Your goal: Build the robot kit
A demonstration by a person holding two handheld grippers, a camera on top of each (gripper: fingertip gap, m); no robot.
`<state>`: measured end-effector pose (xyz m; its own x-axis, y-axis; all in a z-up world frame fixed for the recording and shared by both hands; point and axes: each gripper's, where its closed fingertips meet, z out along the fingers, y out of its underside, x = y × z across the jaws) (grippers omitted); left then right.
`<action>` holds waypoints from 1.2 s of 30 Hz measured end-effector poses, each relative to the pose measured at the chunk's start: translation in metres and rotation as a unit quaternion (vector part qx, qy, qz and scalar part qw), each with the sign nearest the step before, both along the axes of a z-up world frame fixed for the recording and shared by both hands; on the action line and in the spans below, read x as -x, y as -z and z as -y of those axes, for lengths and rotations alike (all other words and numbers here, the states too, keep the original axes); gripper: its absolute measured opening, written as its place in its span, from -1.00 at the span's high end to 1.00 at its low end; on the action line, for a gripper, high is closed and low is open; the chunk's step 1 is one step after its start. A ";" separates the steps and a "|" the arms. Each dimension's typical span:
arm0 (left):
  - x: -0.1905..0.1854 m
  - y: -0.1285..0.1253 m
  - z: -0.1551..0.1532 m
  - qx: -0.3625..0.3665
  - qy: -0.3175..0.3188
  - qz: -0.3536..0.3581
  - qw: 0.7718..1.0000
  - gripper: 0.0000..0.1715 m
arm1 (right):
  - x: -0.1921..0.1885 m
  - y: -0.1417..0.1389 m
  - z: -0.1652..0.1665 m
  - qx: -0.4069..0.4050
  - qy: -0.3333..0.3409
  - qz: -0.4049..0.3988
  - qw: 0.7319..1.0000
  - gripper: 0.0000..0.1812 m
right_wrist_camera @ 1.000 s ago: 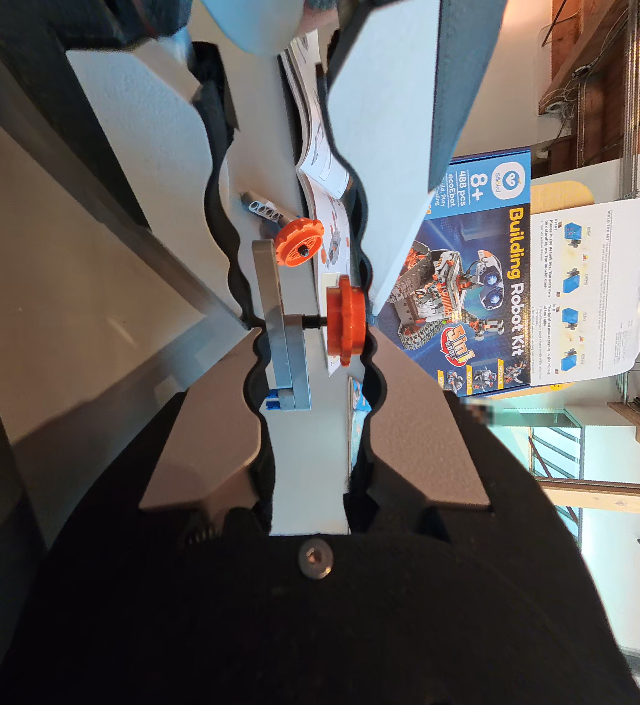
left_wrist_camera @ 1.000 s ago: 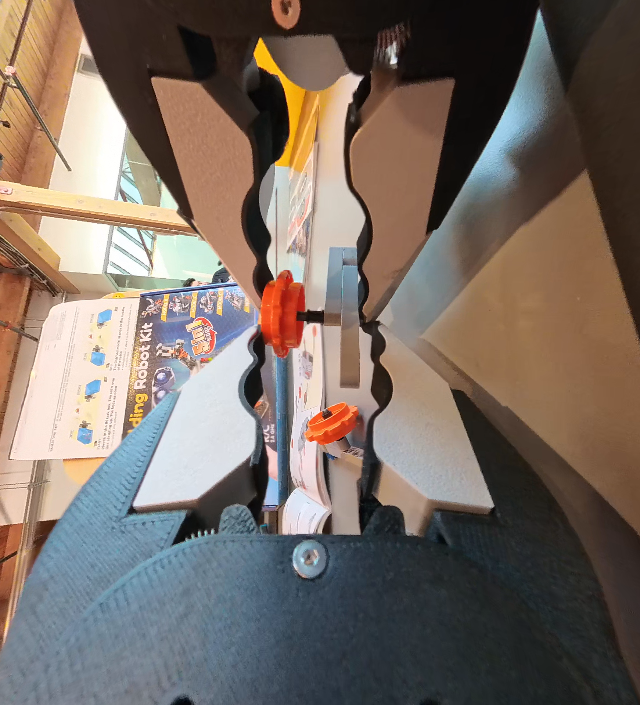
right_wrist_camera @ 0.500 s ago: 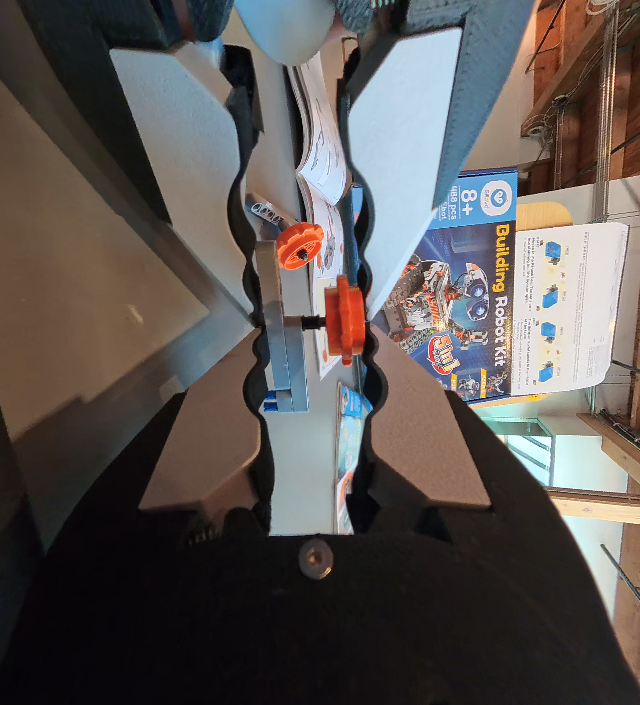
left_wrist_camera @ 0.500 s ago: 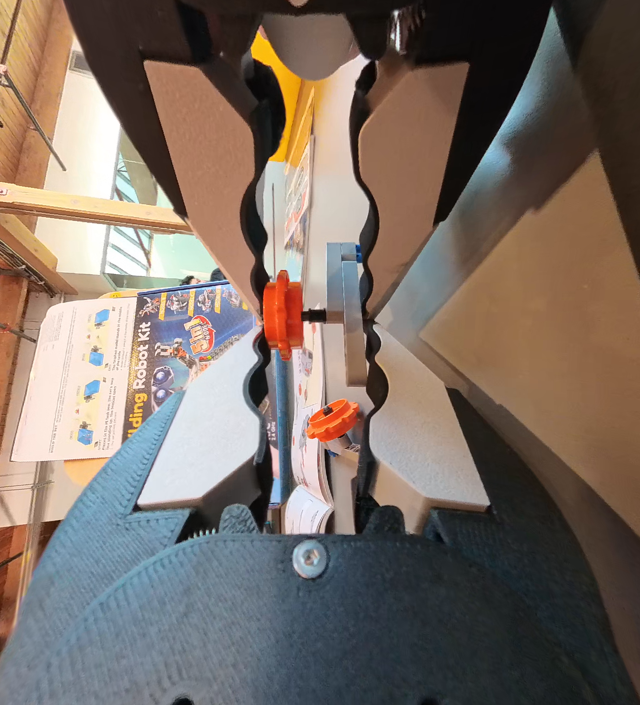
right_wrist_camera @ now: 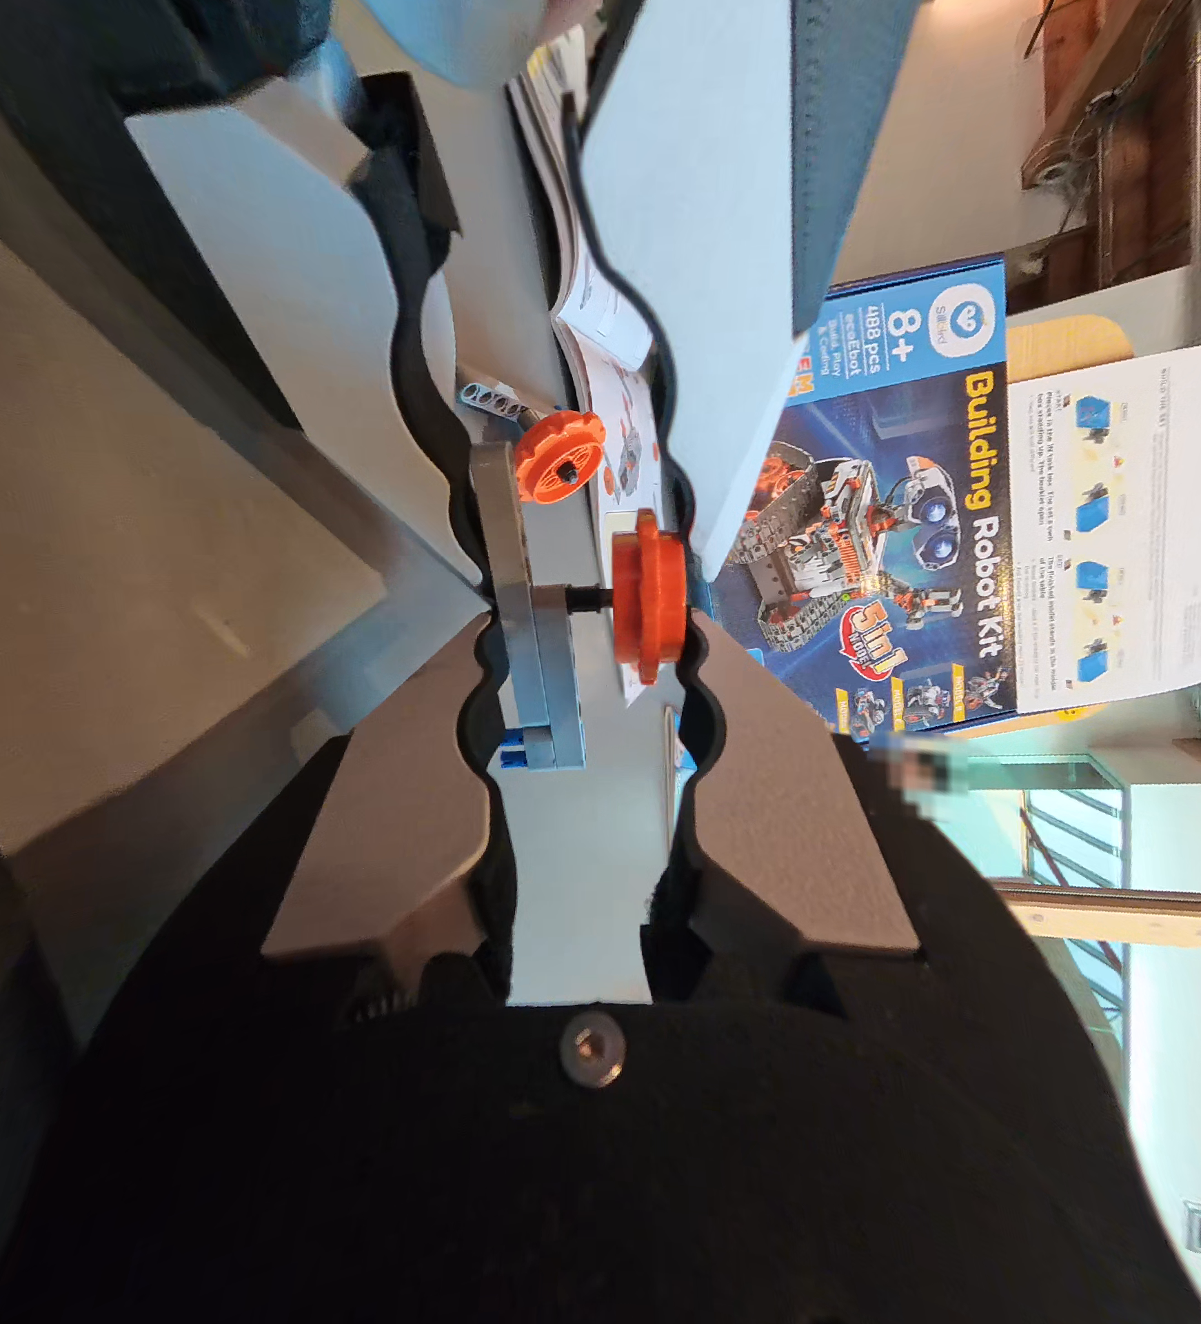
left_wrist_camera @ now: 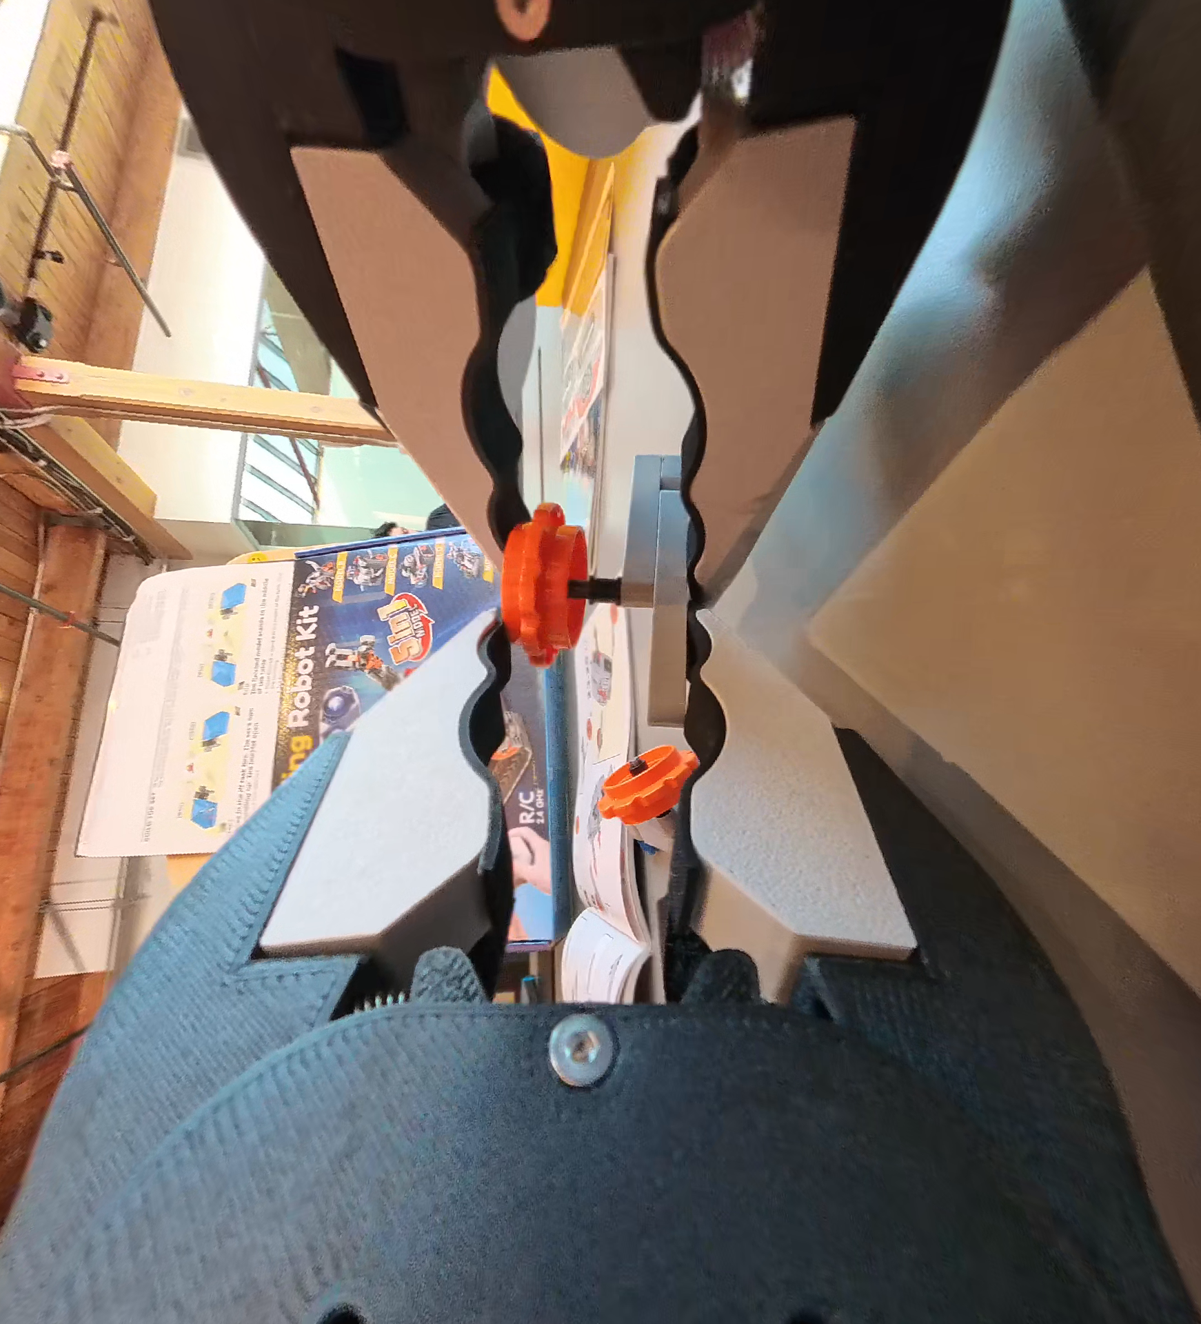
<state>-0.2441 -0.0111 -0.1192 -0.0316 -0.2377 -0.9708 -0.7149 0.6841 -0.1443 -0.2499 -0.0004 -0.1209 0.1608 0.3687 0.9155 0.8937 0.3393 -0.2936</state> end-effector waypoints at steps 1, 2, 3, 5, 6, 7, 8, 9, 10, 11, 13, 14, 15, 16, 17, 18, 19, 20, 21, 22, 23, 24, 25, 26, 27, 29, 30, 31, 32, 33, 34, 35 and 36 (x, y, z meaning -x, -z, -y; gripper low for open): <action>0.000 0.000 0.000 -0.002 0.000 -0.002 1.000 0.45 | 0.000 0.001 0.000 0.000 0.000 0.003 1.000 0.49; 0.000 0.001 0.000 0.000 0.000 -0.003 1.000 0.45 | 0.000 0.001 0.000 0.000 0.000 0.006 1.000 0.49; 0.000 0.002 0.001 0.004 0.000 -0.003 1.000 0.45 | 0.000 0.002 0.001 0.003 -0.001 0.005 1.000 0.49; 0.000 0.004 0.001 0.019 -0.002 -0.003 1.000 0.45 | 0.000 0.004 0.001 0.012 -0.001 0.003 1.000 0.49; 0.000 0.004 0.000 0.023 -0.003 -0.002 1.000 0.46 | 0.000 0.003 0.001 0.012 -0.001 0.002 1.000 0.49; 0.000 0.004 0.000 0.023 -0.003 -0.002 1.000 0.46 | 0.000 0.004 0.001 0.012 -0.001 0.004 1.000 0.49; 0.000 0.004 0.001 0.023 -0.003 -0.003 1.000 0.46 | 0.000 0.004 0.002 0.013 -0.003 0.006 1.000 0.49; -0.001 0.006 0.001 0.025 -0.002 -0.004 1.000 0.46 | 0.000 0.006 0.002 0.017 -0.004 0.007 1.000 0.49; -0.001 0.007 0.002 0.029 -0.003 -0.005 1.000 0.46 | 0.000 0.007 0.003 0.022 -0.005 0.007 1.000 0.49; -0.001 0.007 0.002 0.033 -0.003 -0.004 0.999 0.46 | -0.001 0.007 0.003 0.024 -0.005 0.006 1.000 0.50; -0.002 0.008 0.003 0.044 -0.005 -0.003 0.999 0.46 | -0.001 0.008 0.004 0.035 -0.004 0.001 0.999 0.50; -0.002 0.008 0.003 0.049 -0.006 -0.003 0.999 0.46 | -0.001 0.008 0.004 0.038 -0.004 -0.001 0.999 0.50; -0.002 0.008 0.002 0.050 -0.007 -0.002 0.999 0.46 | -0.002 0.007 0.004 0.039 -0.004 -0.001 0.999 0.50; -0.002 0.008 0.002 0.053 -0.007 -0.001 0.999 0.46 | -0.002 0.008 0.004 0.042 -0.004 -0.002 0.999 0.51; -0.003 0.008 0.003 0.056 -0.008 0.000 0.998 0.46 | -0.002 0.008 0.004 0.045 -0.004 -0.003 0.999 0.51; -0.003 0.008 0.003 0.060 -0.008 0.001 0.998 0.46 | -0.003 0.008 0.004 0.047 -0.003 -0.005 0.999 0.51; -0.004 0.009 0.002 0.064 -0.008 0.002 0.998 0.46 | -0.003 0.009 0.004 0.052 -0.002 -0.006 0.999 0.51; -0.004 0.010 0.002 0.069 -0.008 0.002 0.998 0.46 | -0.003 0.010 0.004 0.057 -0.002 -0.007 0.998 0.51; -0.004 0.010 0.002 0.074 -0.008 0.004 0.997 0.46 | -0.003 0.010 0.004 0.061 -0.001 -0.007 0.998 0.51; -0.004 0.011 0.002 0.077 -0.008 0.005 0.997 0.46 | -0.003 0.011 0.004 0.065 -0.001 -0.006 0.998 0.52; -0.004 0.012 0.002 0.082 -0.007 0.005 0.997 0.46 | -0.003 0.013 0.004 0.070 -0.001 -0.005 0.998 0.52; -0.004 0.013 0.002 0.087 -0.006 0.005 0.996 0.46 | -0.003 0.014 0.004 0.074 0.000 -0.005 0.997 0.52; -0.004 0.014 0.002 0.090 -0.006 0.004 0.996 0.46 | -0.003 0.014 0.004 0.077 0.000 -0.006 0.997 0.52; -0.004 0.014 0.002 0.092 -0.005 0.005 0.996 0.46 | -0.003 0.014 0.004 0.079 0.001 -0.006 0.997 0.52; -0.004 0.014 0.002 0.094 -0.005 0.005 0.996 0.46 | -0.003 0.015 0.004 0.081 0.001 -0.006 0.997 0.52; -0.004 0.014 0.002 0.097 -0.006 0.006 0.995 0.46 | -0.003 0.015 0.005 0.083 0.001 -0.007 0.997 0.52; -0.004 0.014 0.002 0.099 -0.007 0.007 0.995 0.46 | -0.003 0.015 0.005 0.085 0.001 -0.007 0.996 0.52; -0.004 0.014 0.002 0.100 -0.007 0.007 0.995 0.46 | -0.003 0.015 0.005 0.085 0.000 -0.007 0.996 0.52; -0.004 0.014 0.002 0.100 -0.007 0.007 0.995 0.46 | -0.003 0.015 0.005 0.086 0.000 -0.007 0.996 0.53; -0.004 0.014 0.002 0.102 -0.008 0.007 0.995 0.46 | -0.003 0.015 0.005 0.087 0.001 -0.008 0.996 0.52; -0.004 0.014 0.002 0.102 -0.008 0.008 0.995 0.46 | -0.003 0.015 0.005 0.088 0.001 -0.008 0.996 0.52; -0.004 0.014 0.002 0.103 -0.008 0.008 0.995 0.46 | -0.003 0.015 0.005 0.089 0.001 -0.008 0.996 0.53; -0.004 0.014 0.002 0.104 -0.008 0.008 0.995 0.46 | -0.004 0.015 0.005 0.089 0.001 -0.008 0.996 0.53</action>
<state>-0.2397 -0.0131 -0.1334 -0.0113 -0.4337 -0.9010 -0.7221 0.6268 -0.2927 -0.2462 -0.0055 -0.1361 0.1764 0.5253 0.8324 0.8889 0.2782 -0.3639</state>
